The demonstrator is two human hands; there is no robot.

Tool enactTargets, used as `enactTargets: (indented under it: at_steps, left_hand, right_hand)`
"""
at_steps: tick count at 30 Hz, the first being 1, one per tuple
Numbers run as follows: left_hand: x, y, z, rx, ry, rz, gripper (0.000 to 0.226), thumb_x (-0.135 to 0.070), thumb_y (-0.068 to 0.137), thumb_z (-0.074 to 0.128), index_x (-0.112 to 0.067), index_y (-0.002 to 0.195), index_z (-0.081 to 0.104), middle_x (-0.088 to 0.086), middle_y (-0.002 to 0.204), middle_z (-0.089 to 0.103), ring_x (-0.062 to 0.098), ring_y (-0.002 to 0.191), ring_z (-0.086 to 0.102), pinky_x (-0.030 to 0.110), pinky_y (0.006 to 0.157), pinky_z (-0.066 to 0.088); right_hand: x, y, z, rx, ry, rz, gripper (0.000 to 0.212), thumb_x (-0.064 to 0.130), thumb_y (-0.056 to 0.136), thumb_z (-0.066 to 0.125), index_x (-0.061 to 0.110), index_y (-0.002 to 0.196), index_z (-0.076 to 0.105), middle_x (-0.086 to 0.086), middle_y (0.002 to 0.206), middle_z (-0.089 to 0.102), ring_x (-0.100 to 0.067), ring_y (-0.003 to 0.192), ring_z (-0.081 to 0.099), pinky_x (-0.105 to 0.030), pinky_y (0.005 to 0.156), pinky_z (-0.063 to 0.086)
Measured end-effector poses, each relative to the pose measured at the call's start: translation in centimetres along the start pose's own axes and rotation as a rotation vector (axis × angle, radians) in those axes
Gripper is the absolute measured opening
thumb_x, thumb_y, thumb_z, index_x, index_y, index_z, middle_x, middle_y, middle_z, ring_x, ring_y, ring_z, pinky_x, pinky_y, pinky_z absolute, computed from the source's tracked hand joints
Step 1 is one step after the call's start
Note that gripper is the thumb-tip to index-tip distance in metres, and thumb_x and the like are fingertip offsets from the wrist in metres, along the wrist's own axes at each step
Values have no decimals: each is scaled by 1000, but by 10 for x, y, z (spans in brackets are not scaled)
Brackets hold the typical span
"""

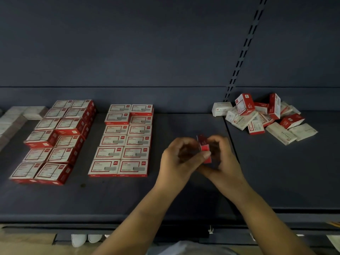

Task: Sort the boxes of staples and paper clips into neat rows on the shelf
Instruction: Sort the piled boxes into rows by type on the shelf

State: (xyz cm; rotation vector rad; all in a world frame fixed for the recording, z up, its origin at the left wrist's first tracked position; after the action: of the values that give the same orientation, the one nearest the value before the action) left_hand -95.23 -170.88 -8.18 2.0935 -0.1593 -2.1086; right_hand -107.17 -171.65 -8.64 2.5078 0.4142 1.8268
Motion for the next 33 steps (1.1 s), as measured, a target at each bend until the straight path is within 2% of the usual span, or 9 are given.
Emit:
enactTargets:
  at_steps: [4,9,15,19,22,24,26,28,33]
  left_hand:
    - [-3,-1,-7,-8,51,63,21,-19,78,71,-11,96,67,5,96,66,14,92,66,24,79,53]
    - [7,-2,-18,-76,30,-33,30,-5,80,69,-12,107,58,2,96,66,12,91,65,26,81,53]
    - [15,-2,-30,-100,-204,-209,17,-1,84,60,-13,96,62,-3,87,71,16,88,67,29,77,54]
    - [18,0,-50,-176,-497,-314,15,-1,87,52,-10,91,63,4,83,71,17,81,68,27,73,55]
    - [17,2,-73,-244,-552,-331,16,-3,87,53,-8,99,62,8,85,69,18,81,67,27,71,55]
    - [13,4,-86,-249,-552,-321,26,-5,81,57,-7,107,60,8,84,65,15,73,66,25,63,54]
    - [8,5,-98,-235,-529,-313,38,-8,71,62,-10,109,60,6,83,64,13,70,64,23,61,53]
    - [2,5,-110,-210,-484,-286,42,-7,66,63,-14,108,61,2,80,66,12,73,65,22,65,54]
    - [-3,3,-133,-77,-349,-295,59,-6,64,67,-19,120,55,6,89,70,18,81,68,31,74,56]
  right_hand:
    - [0,2,-3,-15,180,67,21,20,84,62,24,104,53,10,96,64,-2,91,61,-15,79,48]
    - [-18,9,3,-98,649,250,34,24,76,54,8,107,55,-8,99,67,-20,98,63,-30,86,49]
    - [-20,15,23,-23,634,291,26,32,84,54,17,105,57,2,97,69,-13,96,61,-31,83,40]
    - [-7,14,45,80,591,267,71,73,79,33,15,111,59,-4,111,67,-11,106,61,-23,84,47]
    - [3,18,57,91,518,223,80,87,62,41,24,104,63,-1,106,68,-15,103,62,-27,85,50]
    - [7,20,64,82,469,182,63,74,65,59,25,105,63,1,103,67,-18,101,62,-33,86,48]
    - [14,21,71,98,461,123,40,34,70,71,24,107,61,7,94,65,-12,93,61,-26,80,48]
    - [28,20,82,166,419,66,45,10,68,66,25,110,57,13,87,63,-5,85,59,-19,76,48]
    - [39,20,108,288,210,64,63,0,70,74,37,117,51,26,87,61,8,84,57,-12,76,45]
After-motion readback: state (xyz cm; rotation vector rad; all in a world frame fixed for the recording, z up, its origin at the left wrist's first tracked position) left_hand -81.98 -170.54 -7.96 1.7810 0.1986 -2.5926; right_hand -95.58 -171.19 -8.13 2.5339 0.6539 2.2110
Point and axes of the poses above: each hand's wrist, its own y-axis towards the middle knuckle, its own z-axis out of the palm, x = y × z, the point moved 8 cm from there along y, towards the middle knuckle
